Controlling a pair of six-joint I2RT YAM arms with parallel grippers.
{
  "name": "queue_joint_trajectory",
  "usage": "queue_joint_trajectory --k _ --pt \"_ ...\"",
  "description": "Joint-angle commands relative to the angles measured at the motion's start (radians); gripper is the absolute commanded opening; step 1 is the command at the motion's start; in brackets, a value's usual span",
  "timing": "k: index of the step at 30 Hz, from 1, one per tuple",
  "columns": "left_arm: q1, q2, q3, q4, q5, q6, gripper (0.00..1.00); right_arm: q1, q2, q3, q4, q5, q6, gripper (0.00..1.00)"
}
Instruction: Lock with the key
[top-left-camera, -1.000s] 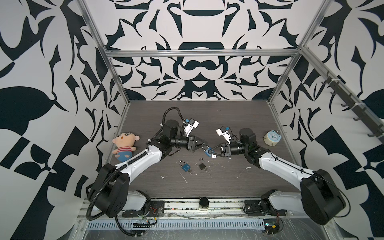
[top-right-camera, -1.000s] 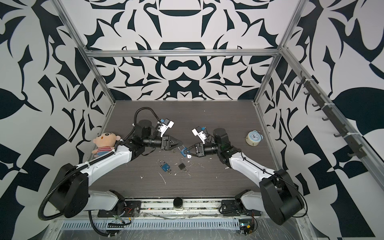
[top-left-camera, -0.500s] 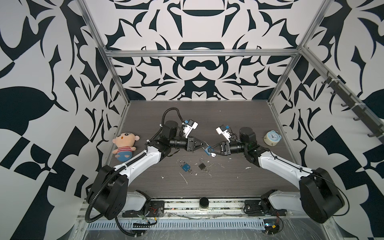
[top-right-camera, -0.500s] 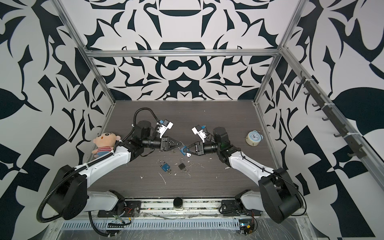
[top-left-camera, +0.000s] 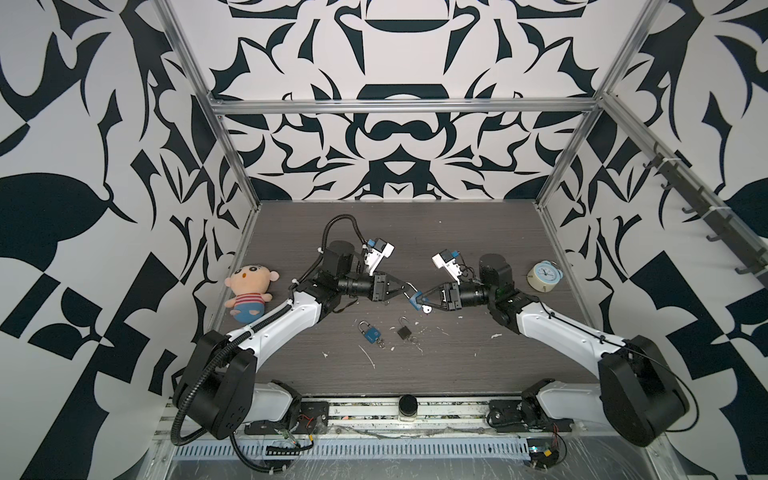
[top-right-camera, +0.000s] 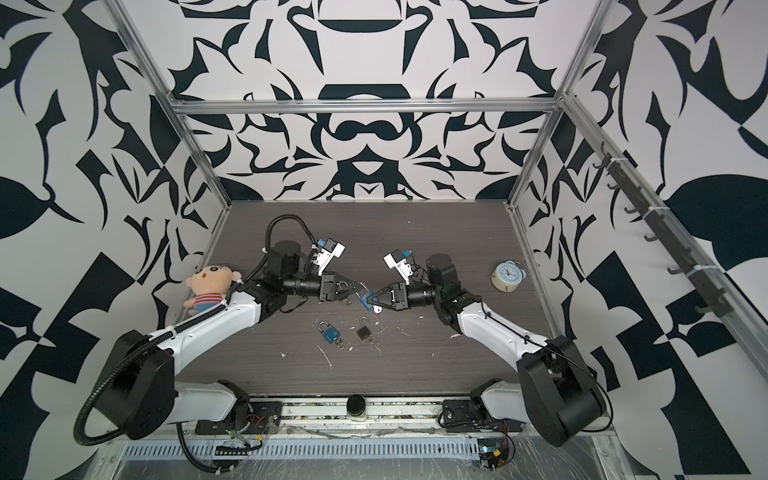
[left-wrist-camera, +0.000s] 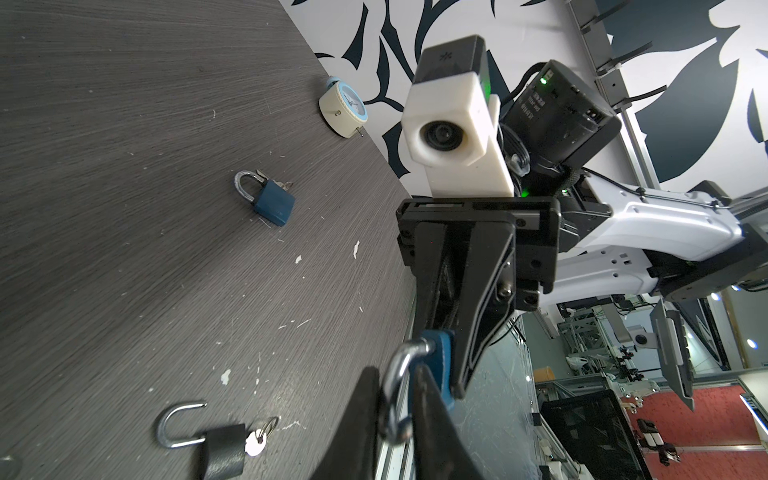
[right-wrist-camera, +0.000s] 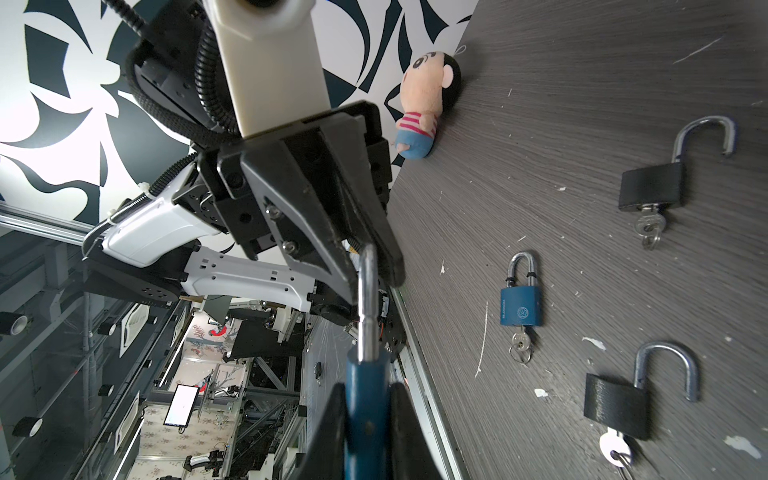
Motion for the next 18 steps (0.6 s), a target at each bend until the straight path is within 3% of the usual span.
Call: queue_joint_trajectory --k 1,7,16,18 --pt "0.004 -0.014 0.001 -0.027 0.006 0.017 0.15 0.002 -0.011 0.050 0.064 -0.014 0.008 0.00" --pt "0.004 -0.003 0.004 -0.043 0.005 0.023 0.00 0.002 -0.019 0.043 0.115 -0.026 0.052 0.00" --pt "0.004 0.005 0.016 -0.046 0.019 0.017 0.00 0.002 -0.040 0.042 0.112 -0.025 0.055 0.00" --pt "0.003 0.002 0.015 -0.052 0.020 0.017 0.00 0.004 -0.045 0.049 0.050 -0.012 0.006 0.00"
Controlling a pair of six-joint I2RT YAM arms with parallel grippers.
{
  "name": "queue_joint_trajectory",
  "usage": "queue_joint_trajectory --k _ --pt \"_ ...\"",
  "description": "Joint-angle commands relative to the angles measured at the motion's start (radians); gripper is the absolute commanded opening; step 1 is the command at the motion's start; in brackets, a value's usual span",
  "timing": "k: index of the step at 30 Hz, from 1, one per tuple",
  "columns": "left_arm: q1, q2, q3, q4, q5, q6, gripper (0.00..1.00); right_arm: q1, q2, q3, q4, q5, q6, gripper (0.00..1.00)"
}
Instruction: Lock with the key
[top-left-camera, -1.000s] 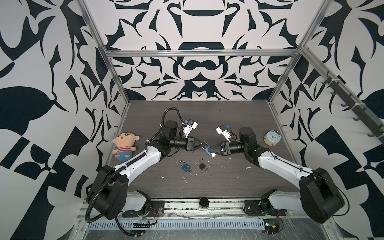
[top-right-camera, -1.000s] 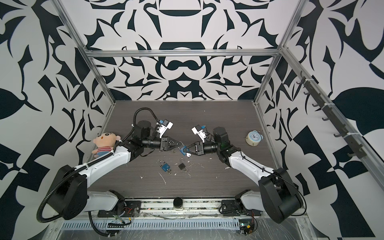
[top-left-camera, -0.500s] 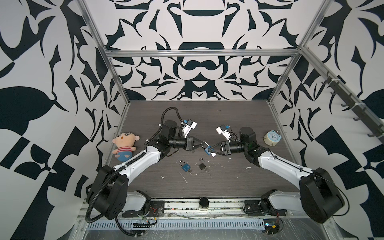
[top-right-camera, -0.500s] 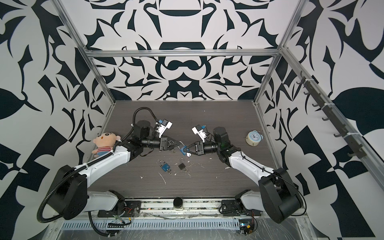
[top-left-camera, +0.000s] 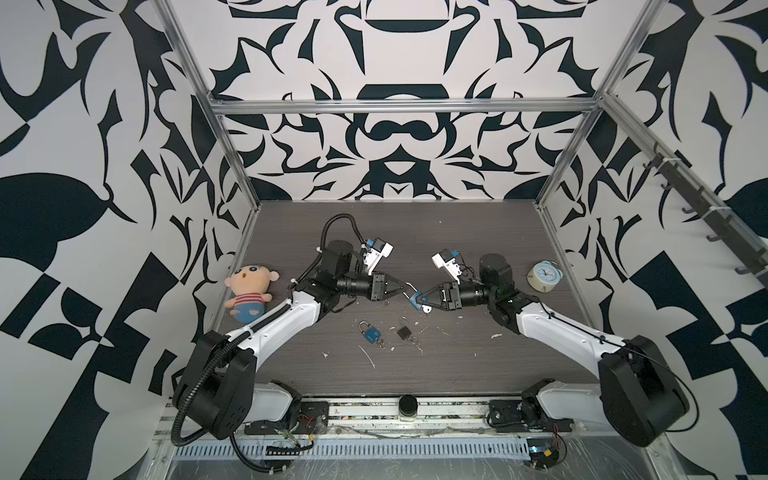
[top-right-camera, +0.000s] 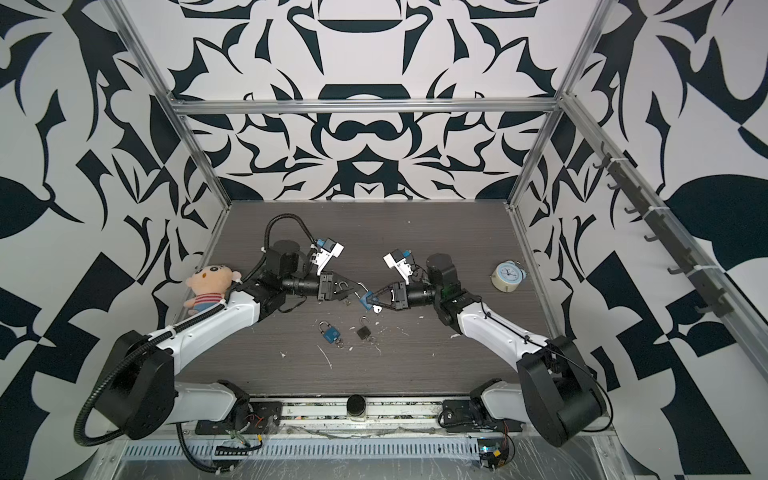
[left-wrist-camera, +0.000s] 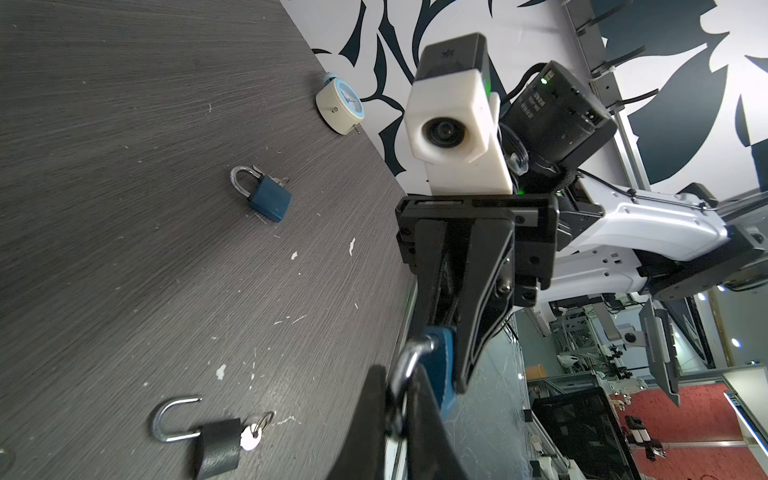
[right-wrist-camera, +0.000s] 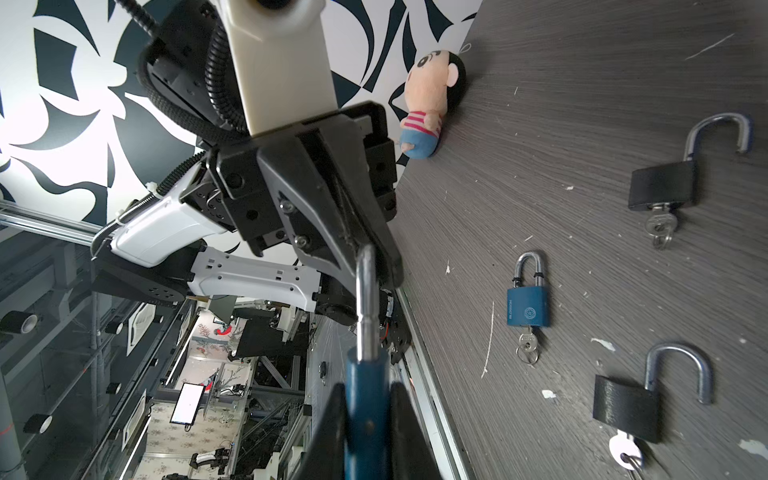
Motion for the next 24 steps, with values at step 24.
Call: queue_joint_trajectory --k 24 --pt "-0.007 0.006 -0.031 0.002 -0.003 -0.024 0.00 0.038 -0.043 0.058 0.125 0.029 0.038 0.00"
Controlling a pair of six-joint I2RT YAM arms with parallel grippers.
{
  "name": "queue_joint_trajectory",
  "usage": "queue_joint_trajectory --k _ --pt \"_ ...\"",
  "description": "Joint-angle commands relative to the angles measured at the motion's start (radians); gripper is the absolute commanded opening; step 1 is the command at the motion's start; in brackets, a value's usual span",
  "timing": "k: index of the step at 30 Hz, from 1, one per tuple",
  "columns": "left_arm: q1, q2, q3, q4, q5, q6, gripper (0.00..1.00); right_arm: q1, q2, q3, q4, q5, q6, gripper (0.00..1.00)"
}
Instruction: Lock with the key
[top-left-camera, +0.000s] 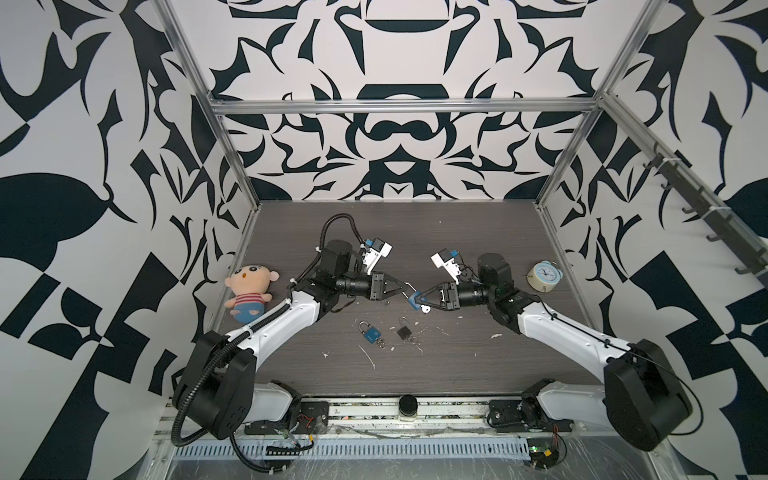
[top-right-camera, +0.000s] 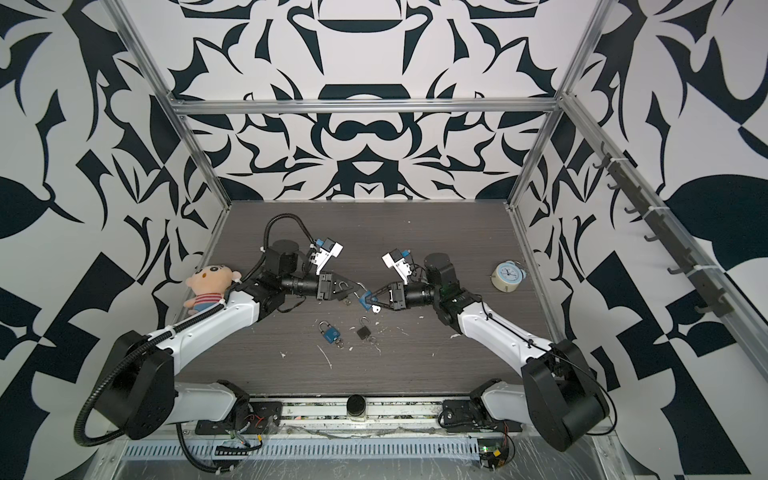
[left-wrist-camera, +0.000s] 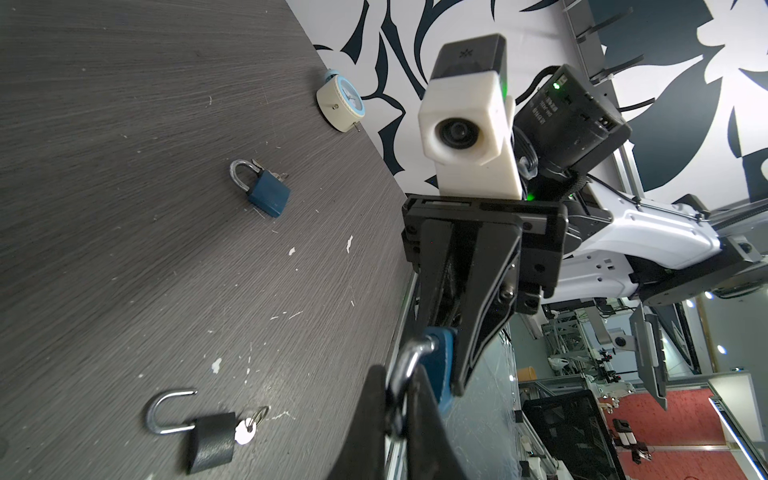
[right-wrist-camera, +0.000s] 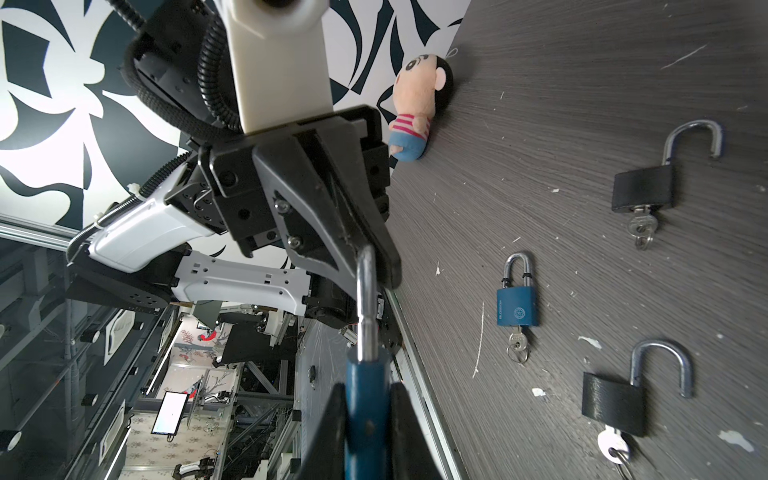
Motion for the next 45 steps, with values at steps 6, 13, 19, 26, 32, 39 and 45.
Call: queue_joint_trajectory --k 6,13,19,26,32,39,45 --pt "-0.015 0.009 -0.037 0.010 -0.007 -0.004 0.00 0.010 -0.014 0.035 0.221 -0.017 0.082 0.00" --pt "-0.035 -0.011 -0.064 0.013 -0.002 -0.020 0.00 0.010 -0.004 0.048 0.228 0.009 0.075 0.00" --pt "-0.068 -0.047 -0.099 0.014 -0.010 -0.038 0.00 0.009 0.014 0.064 0.236 0.030 0.071 0.00" --pt "-0.109 -0.069 -0.120 0.015 -0.026 -0.057 0.00 0.010 0.029 0.082 0.234 0.043 0.066 0.00" --pt "-0.129 -0.072 -0.122 0.015 -0.029 -0.072 0.00 0.011 0.032 0.097 0.176 0.061 0.025 0.00" --pt "-0.145 -0.111 -0.108 0.007 -0.031 -0.084 0.00 0.013 0.038 0.112 0.137 0.079 -0.010 0.00" --pt "-0.171 -0.103 -0.098 -0.010 -0.041 -0.084 0.00 0.015 0.047 0.121 0.132 0.091 -0.022 0.00"
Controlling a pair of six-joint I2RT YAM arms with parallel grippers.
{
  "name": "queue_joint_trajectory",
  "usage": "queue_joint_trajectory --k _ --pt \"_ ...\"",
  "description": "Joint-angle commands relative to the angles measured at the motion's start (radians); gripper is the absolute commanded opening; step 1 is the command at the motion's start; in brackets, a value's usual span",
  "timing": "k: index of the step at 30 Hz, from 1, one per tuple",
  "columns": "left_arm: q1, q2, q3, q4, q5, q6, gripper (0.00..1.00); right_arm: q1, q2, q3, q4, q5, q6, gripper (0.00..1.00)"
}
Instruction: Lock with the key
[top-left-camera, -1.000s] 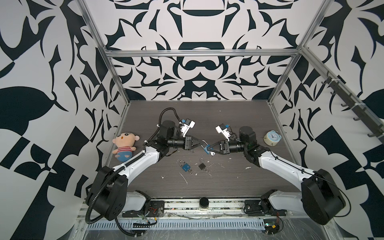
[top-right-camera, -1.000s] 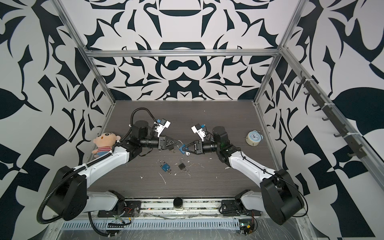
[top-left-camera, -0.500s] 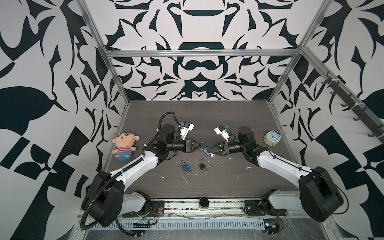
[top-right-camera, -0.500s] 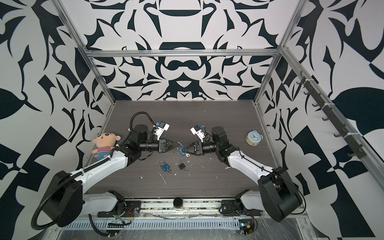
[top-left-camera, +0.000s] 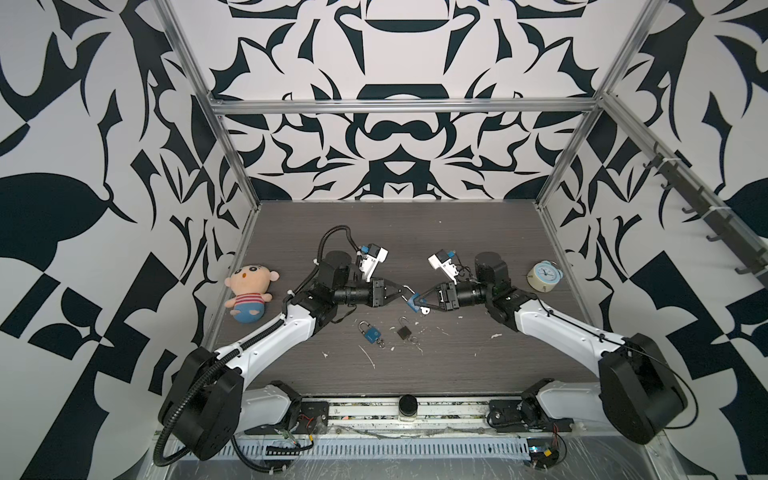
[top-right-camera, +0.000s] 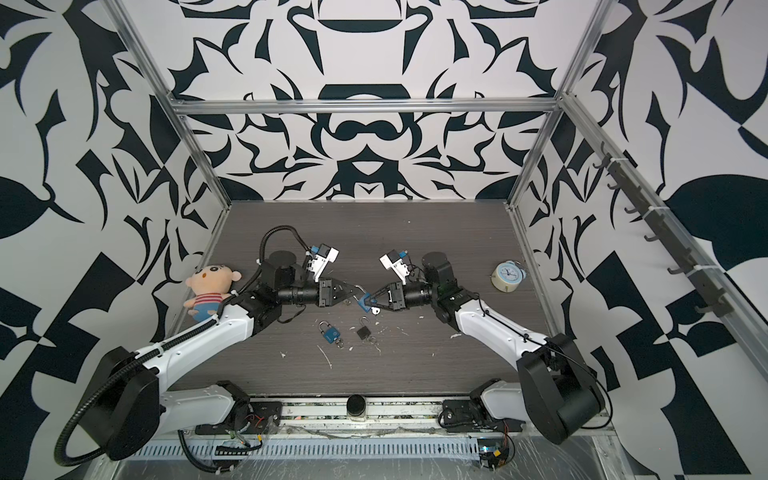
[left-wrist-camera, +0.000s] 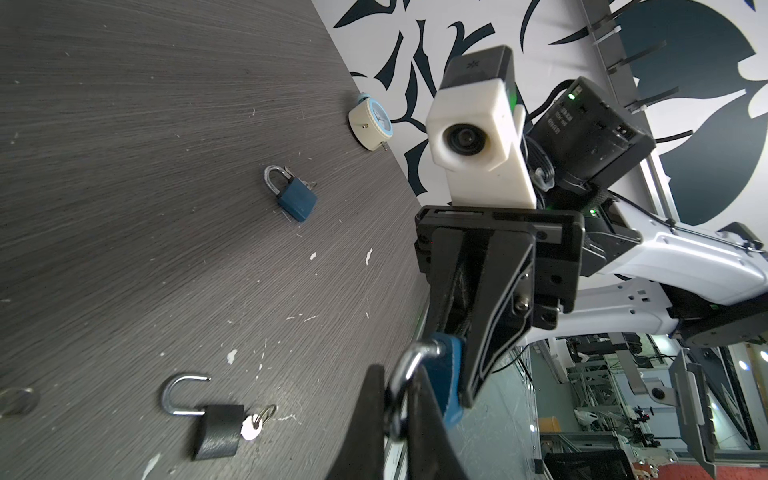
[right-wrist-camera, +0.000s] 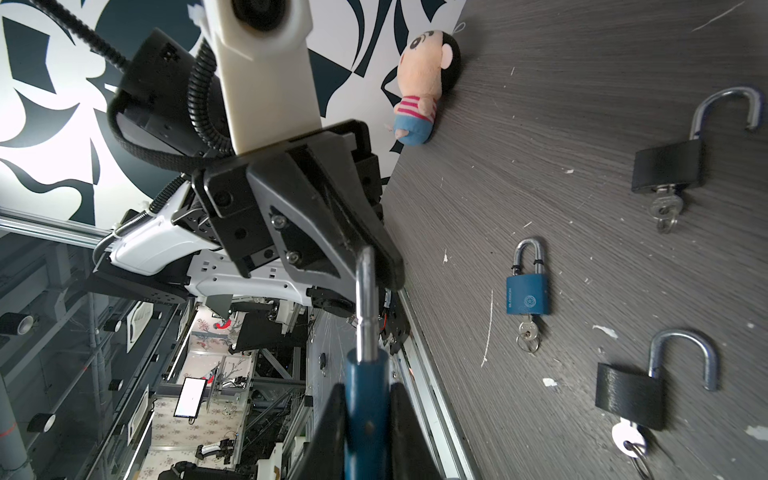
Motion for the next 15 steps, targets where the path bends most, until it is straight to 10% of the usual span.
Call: queue_joint_trajectory --k 1,15 --pt "-0.102 0.001 0.003 -0.055 0.140 0.018 0.00 0.012 0.010 0.106 0.153 0.129 -0.010 0.00" --pt "-0.155 0.016 -0.003 -0.056 0.121 0.011 0.00 0.012 0.036 0.136 0.161 0.162 -0.016 0.00"
